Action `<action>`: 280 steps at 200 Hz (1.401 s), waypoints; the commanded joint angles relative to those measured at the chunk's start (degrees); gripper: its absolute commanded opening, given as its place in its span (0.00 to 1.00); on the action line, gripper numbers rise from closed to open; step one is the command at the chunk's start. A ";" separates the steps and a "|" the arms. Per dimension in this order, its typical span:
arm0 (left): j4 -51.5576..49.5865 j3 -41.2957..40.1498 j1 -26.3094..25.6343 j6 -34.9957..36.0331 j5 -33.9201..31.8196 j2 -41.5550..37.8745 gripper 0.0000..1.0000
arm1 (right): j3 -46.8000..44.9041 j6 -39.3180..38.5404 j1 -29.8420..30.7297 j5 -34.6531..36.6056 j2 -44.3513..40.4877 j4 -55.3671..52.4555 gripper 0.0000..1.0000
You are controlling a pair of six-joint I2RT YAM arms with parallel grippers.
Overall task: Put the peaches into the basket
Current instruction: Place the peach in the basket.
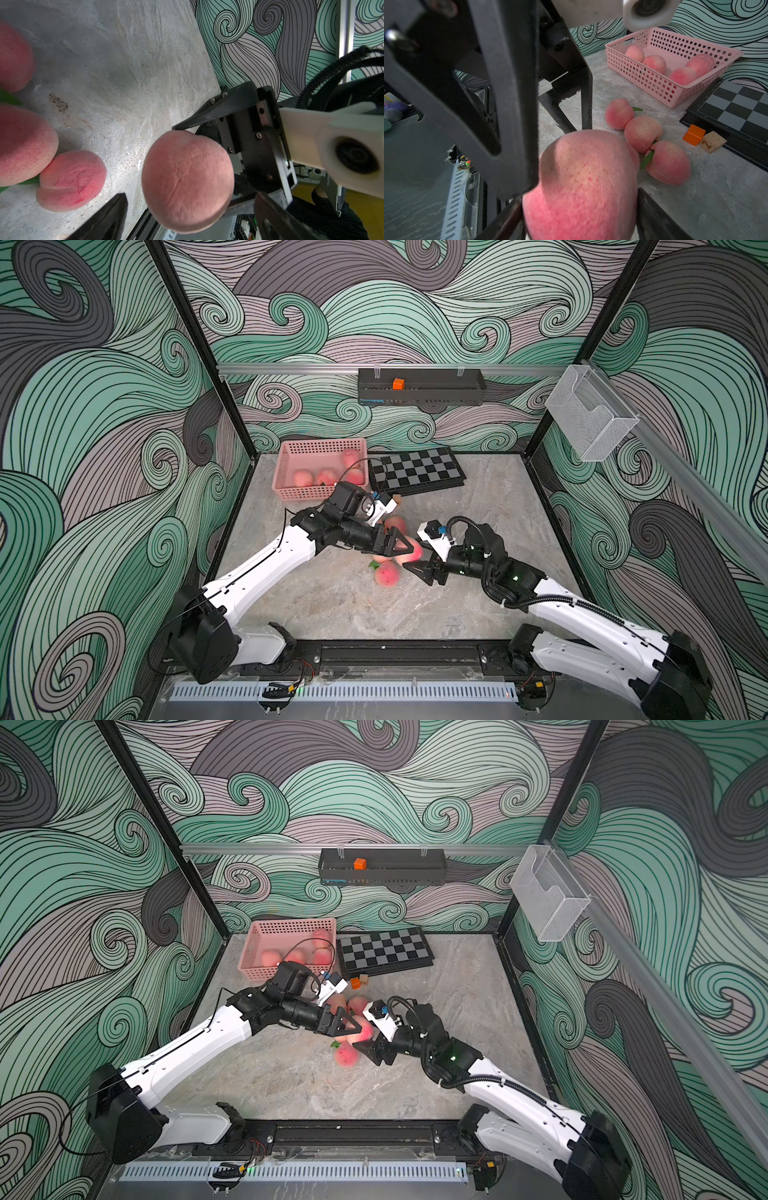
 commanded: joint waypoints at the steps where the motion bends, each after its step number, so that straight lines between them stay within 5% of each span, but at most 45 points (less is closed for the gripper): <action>1: 2.15 2.21 -0.77 -0.97 1.28 0.75 0.95 | 1.25 -0.65 0.64 -1.06 -1.04 1.98 0.75; 76: 4.14 1.71 -2.29 -1.99 2.01 2.21 0.87 | 1.49 -0.74 1.10 -0.45 -0.41 2.93 0.75; 141: 3.34 1.79 -2.35 -1.54 1.84 2.25 0.65 | 2.39 -0.48 1.10 0.54 1.03 3.36 0.75; 180: -0.24 3.57 -1.94 1.26 -1.73 1.90 0.61 | 3.79 -0.46 1.10 2.67 1.93 1.28 0.91; 209: -3.77 5.94 0.21 3.22 -4.37 2.82 0.59 | 4.81 -0.22 1.10 4.78 1.62 -0.45 0.99; 280: -7.81 11.61 8.30 7.35 -11.39 4.26 0.59 | 6.52 -0.04 1.00 5.93 1.83 -2.72 0.99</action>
